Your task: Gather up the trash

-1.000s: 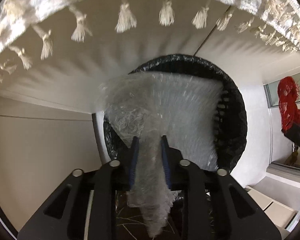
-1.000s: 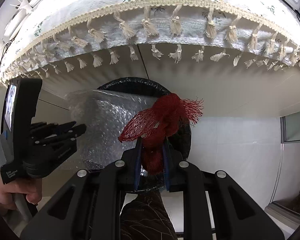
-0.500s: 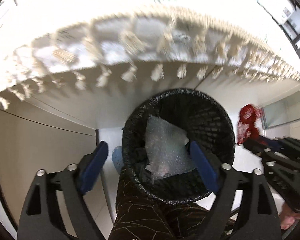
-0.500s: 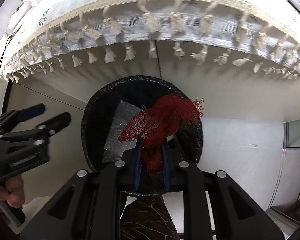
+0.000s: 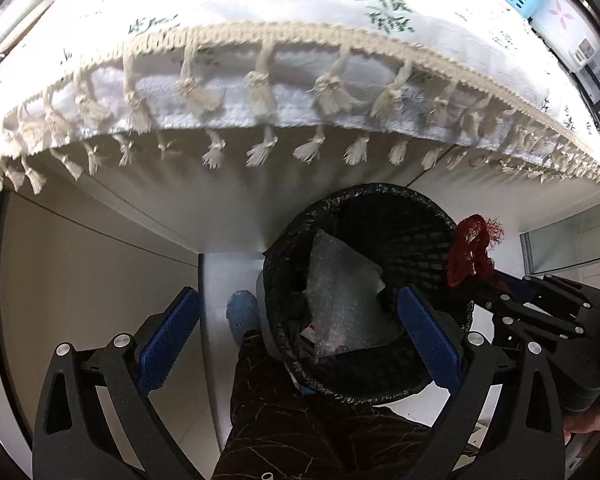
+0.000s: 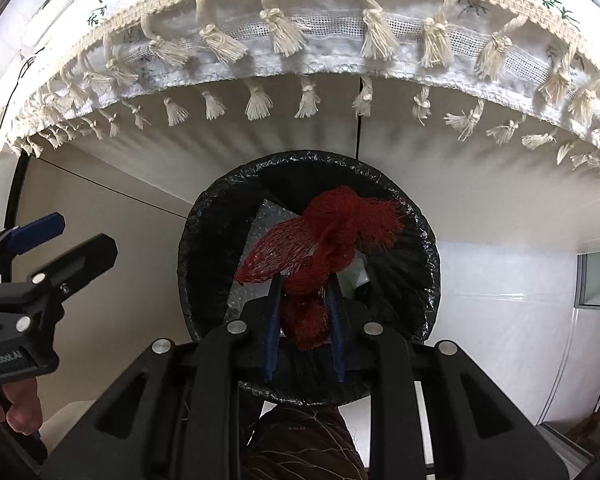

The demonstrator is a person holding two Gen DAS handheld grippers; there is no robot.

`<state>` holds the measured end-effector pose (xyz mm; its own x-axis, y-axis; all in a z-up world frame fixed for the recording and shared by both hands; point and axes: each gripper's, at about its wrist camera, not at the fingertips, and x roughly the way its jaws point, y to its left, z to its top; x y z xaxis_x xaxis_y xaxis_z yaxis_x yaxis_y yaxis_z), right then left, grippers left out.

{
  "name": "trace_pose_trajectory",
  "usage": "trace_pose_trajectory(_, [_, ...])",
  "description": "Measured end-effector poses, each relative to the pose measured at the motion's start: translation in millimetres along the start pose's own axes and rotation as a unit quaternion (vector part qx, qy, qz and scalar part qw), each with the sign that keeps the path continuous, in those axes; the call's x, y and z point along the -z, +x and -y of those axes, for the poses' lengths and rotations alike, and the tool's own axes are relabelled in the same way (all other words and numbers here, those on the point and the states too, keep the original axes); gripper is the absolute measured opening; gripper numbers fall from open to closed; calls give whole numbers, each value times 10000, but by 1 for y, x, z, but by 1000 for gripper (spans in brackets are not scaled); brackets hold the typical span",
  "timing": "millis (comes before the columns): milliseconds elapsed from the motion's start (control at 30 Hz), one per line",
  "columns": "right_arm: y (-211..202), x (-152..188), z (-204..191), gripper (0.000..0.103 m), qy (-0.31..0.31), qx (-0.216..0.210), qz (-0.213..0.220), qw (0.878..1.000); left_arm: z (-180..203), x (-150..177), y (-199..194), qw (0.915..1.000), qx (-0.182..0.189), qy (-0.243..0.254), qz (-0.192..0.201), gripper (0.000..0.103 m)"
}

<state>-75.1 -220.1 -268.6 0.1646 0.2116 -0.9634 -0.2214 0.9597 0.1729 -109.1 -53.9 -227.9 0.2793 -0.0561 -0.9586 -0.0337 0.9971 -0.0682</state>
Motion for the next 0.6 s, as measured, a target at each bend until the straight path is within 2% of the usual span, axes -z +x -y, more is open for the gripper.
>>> trace_pose_trajectory(167, [-2, 0, 2, 25, 8, -21, -20, 10000, -1, 1, 4, 10000, 30, -38, -47, 97])
trace_pose_trajectory(267, [-1, 0, 2, 32, 15, -20, -11, 10000, -1, 0, 5, 10000, 31, -51, -58, 97])
trace_pose_trajectory(367, [-5, -1, 3, 44, 47, 0, 17, 10000, 1, 1, 11, 9999, 4, -50, -90, 97])
trace_pose_trajectory(433, [-16, -2, 5, 63, 132, 59, 109, 9998, 1, -1, 9, 9999, -36, -68, -140, 97])
trace_pose_trajectory(533, [-41, -5, 11, 84, 314, 109, 320, 9989, 0, -6, -4, 9997, -54, -89, -240, 97])
trace_pose_trajectory(600, [-63, -8, 14, 89, 424, 182, 433, 9980, 1, -10, -20, 9998, -73, -46, -202, 97])
